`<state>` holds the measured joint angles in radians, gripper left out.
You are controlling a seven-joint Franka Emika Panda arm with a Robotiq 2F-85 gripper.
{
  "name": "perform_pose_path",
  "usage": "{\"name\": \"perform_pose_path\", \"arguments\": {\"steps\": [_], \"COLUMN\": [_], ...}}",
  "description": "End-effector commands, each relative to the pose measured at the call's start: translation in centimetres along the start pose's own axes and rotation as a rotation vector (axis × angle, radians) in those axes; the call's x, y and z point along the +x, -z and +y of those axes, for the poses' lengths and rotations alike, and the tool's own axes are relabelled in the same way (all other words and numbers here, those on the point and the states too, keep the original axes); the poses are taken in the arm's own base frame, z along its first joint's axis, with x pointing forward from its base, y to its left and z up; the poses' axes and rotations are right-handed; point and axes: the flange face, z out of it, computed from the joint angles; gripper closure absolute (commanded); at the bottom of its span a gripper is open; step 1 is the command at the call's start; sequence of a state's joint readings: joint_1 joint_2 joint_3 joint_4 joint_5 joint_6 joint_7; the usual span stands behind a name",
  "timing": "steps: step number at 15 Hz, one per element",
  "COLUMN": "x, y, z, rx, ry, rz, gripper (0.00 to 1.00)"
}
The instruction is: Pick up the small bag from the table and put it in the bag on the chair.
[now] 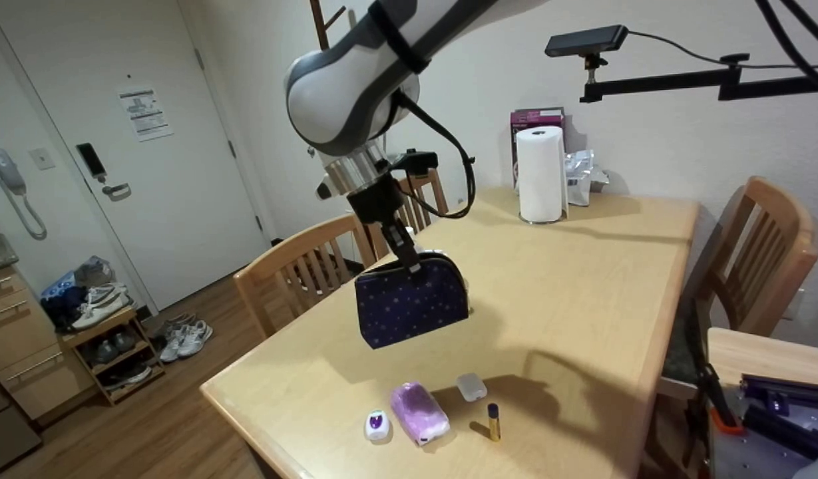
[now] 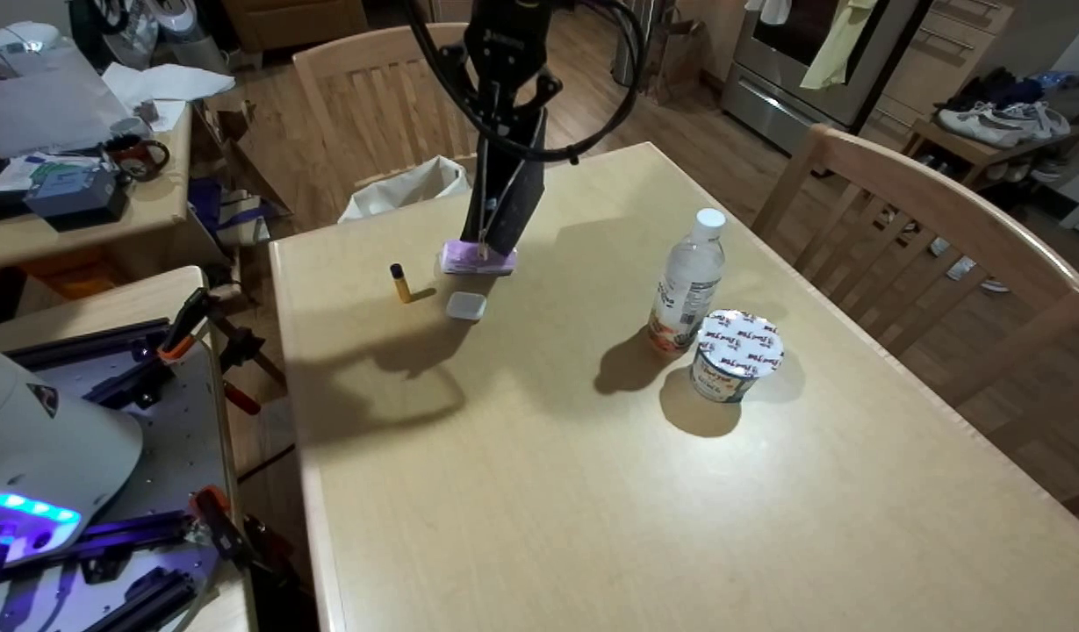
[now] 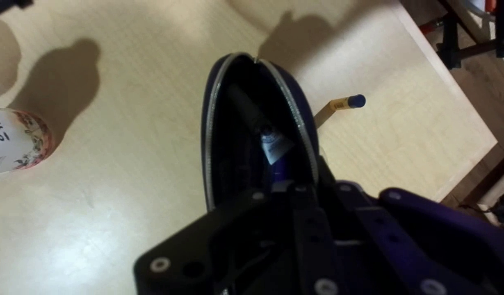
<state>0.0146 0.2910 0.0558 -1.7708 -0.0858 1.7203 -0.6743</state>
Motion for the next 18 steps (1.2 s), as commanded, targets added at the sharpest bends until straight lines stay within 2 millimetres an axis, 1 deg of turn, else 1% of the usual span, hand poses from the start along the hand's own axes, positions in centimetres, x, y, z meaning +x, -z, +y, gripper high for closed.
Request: {"name": "perform_pose_path", "arguments": {"steps": [1,2,3,4,5,6,7,9,11,13,16,18], "x": [-3.5,-1.0,-1.4,-1.5,-1.4,-1.2,-0.5,1.9,4.8,7.5,11.2,13.4], "y": [1.6,0.6,0.8,0.7,0.6,0.4,0.4,0.3,0.1,-0.2,-0.5,-0.7], "z": [1.0,0.7,1.1,1.2,1.2,1.1,1.4,1.8,1.6,1.3,0.6,-0.1], "rx": [-0.015,-0.005,-0.006,-0.005,-0.003,-0.006,-0.021,-0.062,-0.084,-0.094,-0.112,-0.122], "ry": [-0.058,-0.022,-0.031,-0.034,-0.032,-0.032,-0.009,0.07,0.178,0.276,0.424,0.518], "rz": [0.031,0.008,0.012,0.012,0.01,0.022,0.03,0.046,0.05,0.03,0.008,-0.024], "gripper": [0.99,0.99,0.94,0.94,0.99,0.99,0.99,0.99,0.99,0.99,0.99,0.99]}}
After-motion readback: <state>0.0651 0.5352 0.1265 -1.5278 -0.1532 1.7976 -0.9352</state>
